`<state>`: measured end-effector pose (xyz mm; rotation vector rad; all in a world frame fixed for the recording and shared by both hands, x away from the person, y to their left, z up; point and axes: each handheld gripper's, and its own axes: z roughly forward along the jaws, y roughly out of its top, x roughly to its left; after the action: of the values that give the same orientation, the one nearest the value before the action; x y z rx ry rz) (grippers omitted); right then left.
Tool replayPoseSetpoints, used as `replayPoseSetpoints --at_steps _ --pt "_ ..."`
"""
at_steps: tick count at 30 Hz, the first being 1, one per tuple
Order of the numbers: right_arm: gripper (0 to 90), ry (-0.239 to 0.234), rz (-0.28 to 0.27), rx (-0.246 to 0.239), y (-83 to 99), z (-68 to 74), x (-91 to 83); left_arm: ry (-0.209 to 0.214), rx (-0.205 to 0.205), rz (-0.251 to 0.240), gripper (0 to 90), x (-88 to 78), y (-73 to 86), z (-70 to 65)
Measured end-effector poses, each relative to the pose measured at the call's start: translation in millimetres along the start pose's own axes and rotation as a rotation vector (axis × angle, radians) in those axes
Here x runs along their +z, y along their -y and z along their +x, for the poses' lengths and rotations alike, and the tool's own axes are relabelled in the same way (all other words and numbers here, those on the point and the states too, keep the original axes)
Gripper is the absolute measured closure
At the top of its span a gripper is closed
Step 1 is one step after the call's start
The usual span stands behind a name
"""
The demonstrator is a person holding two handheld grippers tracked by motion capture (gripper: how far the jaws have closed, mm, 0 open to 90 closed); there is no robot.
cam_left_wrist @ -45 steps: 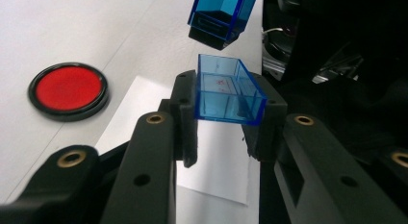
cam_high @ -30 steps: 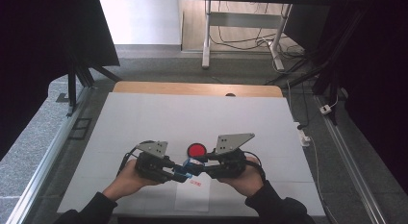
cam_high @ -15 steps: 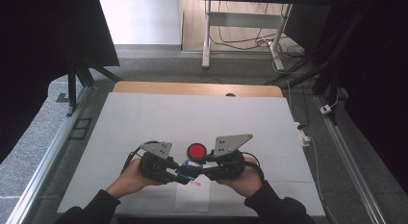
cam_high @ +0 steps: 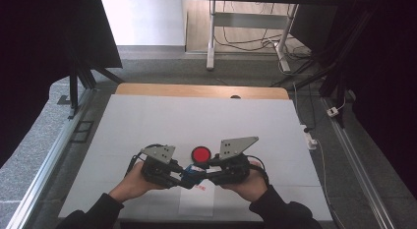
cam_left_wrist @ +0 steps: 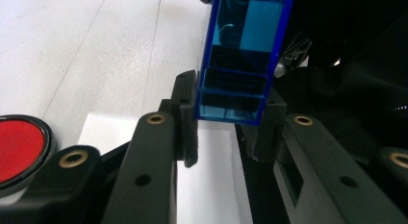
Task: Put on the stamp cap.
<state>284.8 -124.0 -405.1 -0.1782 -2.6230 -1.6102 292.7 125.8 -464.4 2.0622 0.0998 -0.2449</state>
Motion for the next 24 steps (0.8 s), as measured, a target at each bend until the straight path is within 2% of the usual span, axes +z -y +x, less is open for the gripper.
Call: replayPoseSetpoints --at_steps 5,10,19,24 --pt "71.8 -0.015 -0.019 0.020 1.8 -1.3 -0.1 -0.007 0.018 0.004 68.9 -0.9 -1.4 -1.5" --pt "71.8 -0.015 -0.027 0.019 2.1 -1.6 -0.7 -0.010 0.025 0.000 68.8 -1.2 -1.4 -1.5" --pt "71.7 0.001 -0.005 0.002 1.3 -1.1 0.3 -0.026 0.007 0.003 66.8 1.1 0.0 -1.0" --pt "71.7 0.009 0.005 0.002 1.9 -1.5 1.0 -0.035 -0.001 0.006 61.7 1.9 0.1 -1.1"
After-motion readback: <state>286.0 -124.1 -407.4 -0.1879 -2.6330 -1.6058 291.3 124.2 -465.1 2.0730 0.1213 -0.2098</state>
